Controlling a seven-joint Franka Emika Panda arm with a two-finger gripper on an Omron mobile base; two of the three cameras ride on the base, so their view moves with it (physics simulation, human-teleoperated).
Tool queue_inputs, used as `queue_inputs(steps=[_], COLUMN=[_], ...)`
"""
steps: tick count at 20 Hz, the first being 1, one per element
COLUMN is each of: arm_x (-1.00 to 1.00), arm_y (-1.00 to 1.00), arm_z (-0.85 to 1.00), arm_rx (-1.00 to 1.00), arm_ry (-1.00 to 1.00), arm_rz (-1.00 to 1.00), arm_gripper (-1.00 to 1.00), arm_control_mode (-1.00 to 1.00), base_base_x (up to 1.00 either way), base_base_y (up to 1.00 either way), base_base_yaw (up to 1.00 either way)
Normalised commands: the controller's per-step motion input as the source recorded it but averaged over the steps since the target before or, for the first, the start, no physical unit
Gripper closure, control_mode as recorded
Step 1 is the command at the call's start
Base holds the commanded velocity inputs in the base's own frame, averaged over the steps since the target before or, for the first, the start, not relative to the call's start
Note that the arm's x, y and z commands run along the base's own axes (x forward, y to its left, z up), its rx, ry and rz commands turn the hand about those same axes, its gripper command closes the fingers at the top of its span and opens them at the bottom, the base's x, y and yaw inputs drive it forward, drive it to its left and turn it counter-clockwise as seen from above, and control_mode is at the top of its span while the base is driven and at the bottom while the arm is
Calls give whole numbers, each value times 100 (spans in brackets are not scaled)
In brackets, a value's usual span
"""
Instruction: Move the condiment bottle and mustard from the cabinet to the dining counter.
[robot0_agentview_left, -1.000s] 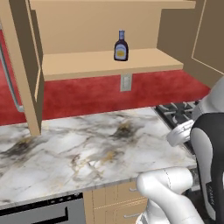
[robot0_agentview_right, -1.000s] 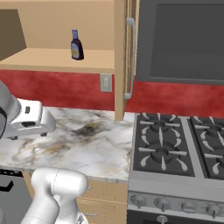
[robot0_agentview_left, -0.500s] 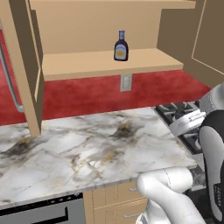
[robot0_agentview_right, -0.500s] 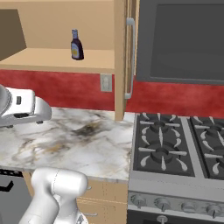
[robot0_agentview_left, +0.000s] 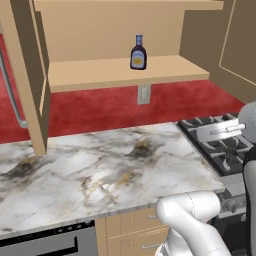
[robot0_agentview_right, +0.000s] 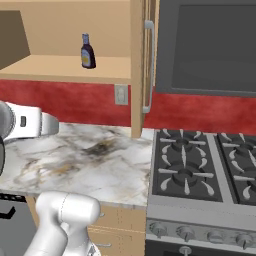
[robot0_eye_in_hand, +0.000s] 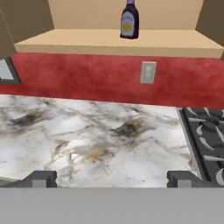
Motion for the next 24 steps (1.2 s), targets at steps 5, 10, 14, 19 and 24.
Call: queue_inputs(steps=[5, 10, 14, 19, 24], arm_x=[25, 32, 35, 46, 59], arm_y=[13, 19, 16, 4, 0], arm_z=[35, 48, 35, 12, 0], arm_rx=[21, 6, 0, 0, -4], arm_ry=[-9, 2, 8, 3, -3], arm_rz=[-6, -7, -4, 0, 0], arm_gripper=[-100, -100, -100, -100, -100], arm_control_mode=[-100, -100, -100, -100, -100], base_base_x=[0, 0, 0, 0, 0], base_base_y=[0, 0, 0, 0, 0], base_base_yaw=[0, 0, 0, 0, 0])
